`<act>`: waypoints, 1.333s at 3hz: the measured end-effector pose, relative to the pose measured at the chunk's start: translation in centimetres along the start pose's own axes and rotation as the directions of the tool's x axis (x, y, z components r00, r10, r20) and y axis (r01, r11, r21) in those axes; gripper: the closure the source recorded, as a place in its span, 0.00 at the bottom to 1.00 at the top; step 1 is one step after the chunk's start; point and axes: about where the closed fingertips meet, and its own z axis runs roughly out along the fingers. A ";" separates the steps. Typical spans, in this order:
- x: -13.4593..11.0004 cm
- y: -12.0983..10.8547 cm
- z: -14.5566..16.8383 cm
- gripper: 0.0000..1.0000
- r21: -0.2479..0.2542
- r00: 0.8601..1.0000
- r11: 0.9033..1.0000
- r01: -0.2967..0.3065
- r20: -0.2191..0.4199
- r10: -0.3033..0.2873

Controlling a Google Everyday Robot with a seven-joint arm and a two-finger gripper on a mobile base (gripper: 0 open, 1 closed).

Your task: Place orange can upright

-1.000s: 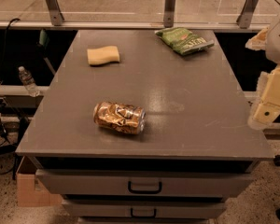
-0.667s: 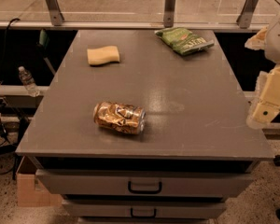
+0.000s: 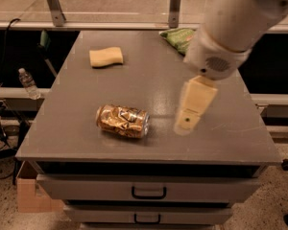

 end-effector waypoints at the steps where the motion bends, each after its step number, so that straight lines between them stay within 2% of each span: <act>1: -6.3 1.3 3.8 0.00 -0.028 1.000 1.000 0.009 0.027 -0.008; 2: -10.5 2.3 7.7 0.00 -0.022 1.000 1.000 0.001 0.017 -0.001; 3: -12.0 2.4 11.8 0.00 -0.020 0.999 0.999 -0.046 -0.025 0.046; 4: -12.5 1.8 14.8 0.17 -0.031 0.993 0.994 -0.108 -0.060 0.106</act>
Offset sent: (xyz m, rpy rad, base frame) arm 0.0236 0.1848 -0.0917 -0.0088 0.0227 -0.0274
